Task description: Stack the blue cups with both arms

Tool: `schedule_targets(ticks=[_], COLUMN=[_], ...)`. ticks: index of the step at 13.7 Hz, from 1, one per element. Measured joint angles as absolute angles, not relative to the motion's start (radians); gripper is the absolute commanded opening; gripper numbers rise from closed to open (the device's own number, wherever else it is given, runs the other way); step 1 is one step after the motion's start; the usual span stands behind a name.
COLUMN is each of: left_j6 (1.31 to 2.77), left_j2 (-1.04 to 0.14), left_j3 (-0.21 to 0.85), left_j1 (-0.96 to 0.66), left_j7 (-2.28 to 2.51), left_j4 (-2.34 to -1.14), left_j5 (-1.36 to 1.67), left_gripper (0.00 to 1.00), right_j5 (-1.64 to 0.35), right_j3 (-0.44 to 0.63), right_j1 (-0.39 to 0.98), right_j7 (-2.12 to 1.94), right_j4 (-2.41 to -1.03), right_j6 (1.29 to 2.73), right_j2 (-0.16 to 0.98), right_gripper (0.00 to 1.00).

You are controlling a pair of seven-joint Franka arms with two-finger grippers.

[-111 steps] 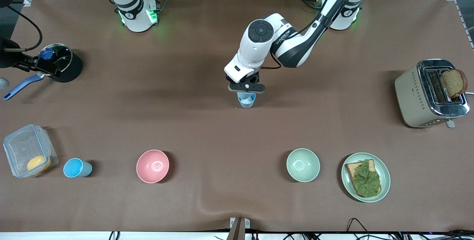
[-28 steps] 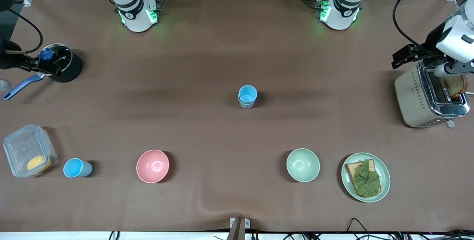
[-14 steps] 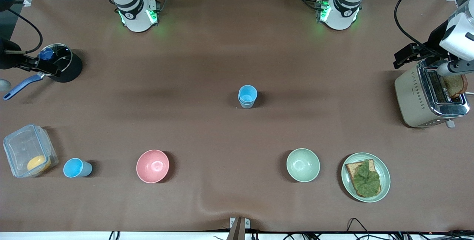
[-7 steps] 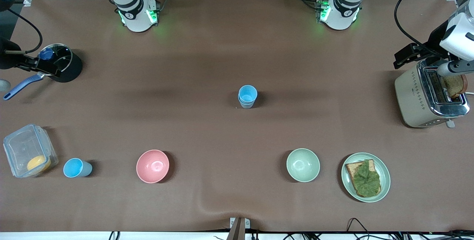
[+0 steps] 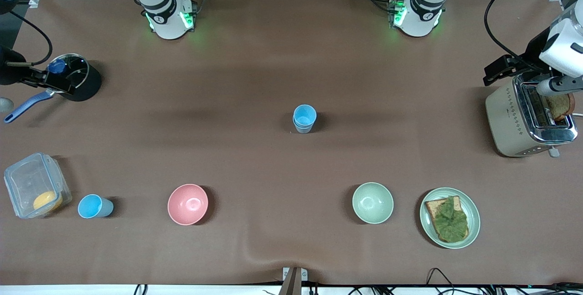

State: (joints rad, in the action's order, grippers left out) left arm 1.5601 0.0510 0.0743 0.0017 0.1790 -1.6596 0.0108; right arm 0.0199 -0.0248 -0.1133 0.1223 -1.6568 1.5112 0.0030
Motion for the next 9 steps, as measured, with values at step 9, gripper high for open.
schedule_targets(ticks=[9], left_j6=[1.56], left_j2=[0.051], left_j3=[0.073], left_j1=[0.006], left_j7=[0.179], left_j4=[-1.658], left_j5=[0.011], left_gripper=[1.0], right_j5=[0.02], right_j3=[-0.028], right_j1=[-0.113], right_j7=[0.122], right_j4=[-1.657], right_j6=[1.493], right_j2=[0.007], right_gripper=[1.0])
